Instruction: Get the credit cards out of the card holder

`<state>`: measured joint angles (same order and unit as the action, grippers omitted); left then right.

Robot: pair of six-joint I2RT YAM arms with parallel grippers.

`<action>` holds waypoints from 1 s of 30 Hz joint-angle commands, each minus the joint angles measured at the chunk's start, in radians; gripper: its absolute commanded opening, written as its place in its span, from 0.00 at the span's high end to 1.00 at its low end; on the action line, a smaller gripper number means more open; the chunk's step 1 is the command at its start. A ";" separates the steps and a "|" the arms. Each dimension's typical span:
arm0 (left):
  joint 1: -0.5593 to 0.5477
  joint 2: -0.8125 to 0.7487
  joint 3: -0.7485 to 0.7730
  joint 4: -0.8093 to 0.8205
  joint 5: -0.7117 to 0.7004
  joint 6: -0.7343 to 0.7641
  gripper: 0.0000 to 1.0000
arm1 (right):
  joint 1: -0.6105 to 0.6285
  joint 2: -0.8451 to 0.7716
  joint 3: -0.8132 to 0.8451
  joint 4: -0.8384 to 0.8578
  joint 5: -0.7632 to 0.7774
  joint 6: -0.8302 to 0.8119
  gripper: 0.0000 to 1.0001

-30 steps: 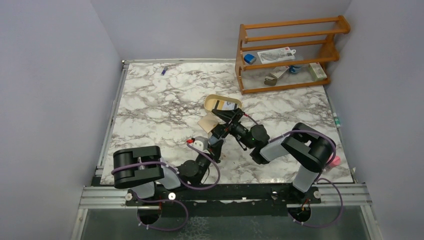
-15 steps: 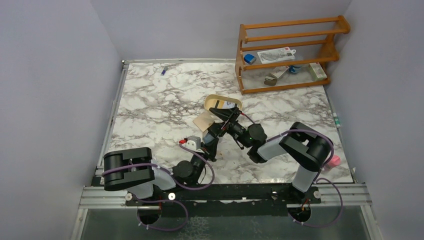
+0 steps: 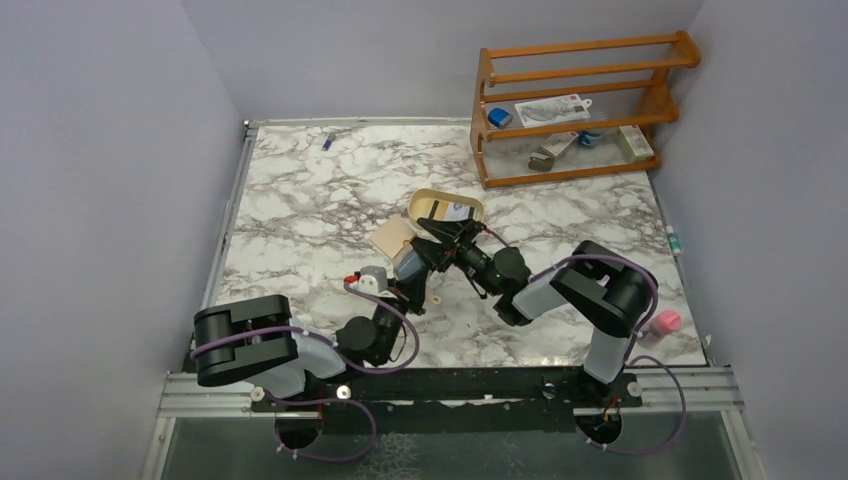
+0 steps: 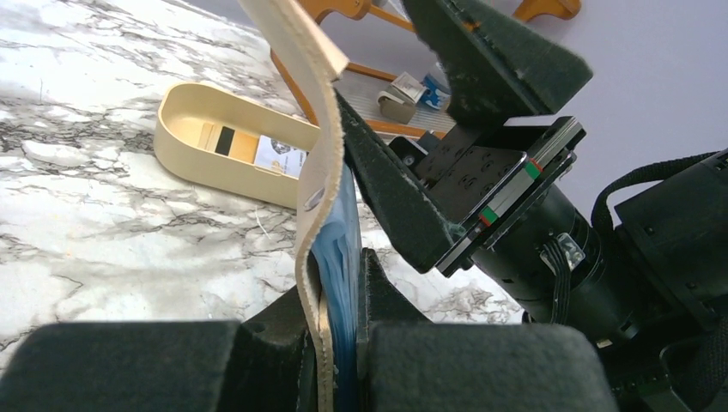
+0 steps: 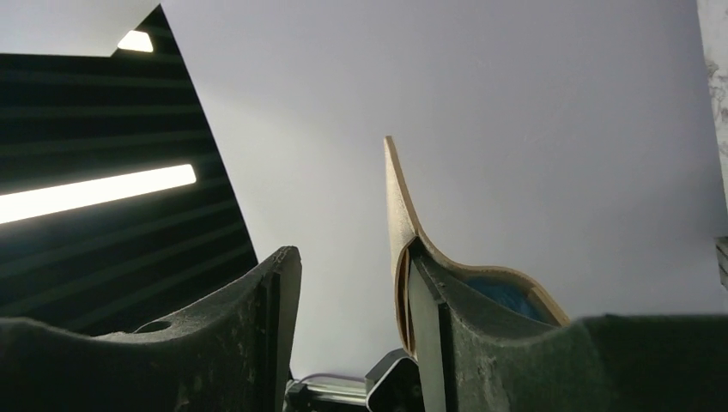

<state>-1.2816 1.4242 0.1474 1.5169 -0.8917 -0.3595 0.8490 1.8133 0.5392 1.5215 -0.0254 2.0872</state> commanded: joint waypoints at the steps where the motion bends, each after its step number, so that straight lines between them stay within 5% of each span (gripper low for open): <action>1: 0.002 0.018 0.007 0.272 0.004 -0.034 1.00 | -0.001 0.033 0.029 0.174 -0.001 0.033 0.56; 5: 0.004 0.036 0.014 0.272 -0.015 -0.035 1.00 | 0.006 0.024 0.041 0.149 -0.016 0.018 0.63; 11: 0.006 0.065 0.024 0.272 -0.040 -0.037 1.00 | 0.030 0.014 0.064 0.124 -0.034 -0.011 0.55; 30: 0.054 0.060 -0.003 0.272 -0.164 -0.138 1.00 | 0.092 0.026 0.058 0.132 -0.029 -0.030 0.54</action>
<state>-1.2476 1.4853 0.1562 1.5196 -0.9890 -0.4377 0.9218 1.8389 0.5884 1.5185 -0.0406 2.0747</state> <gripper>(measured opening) 0.090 0.460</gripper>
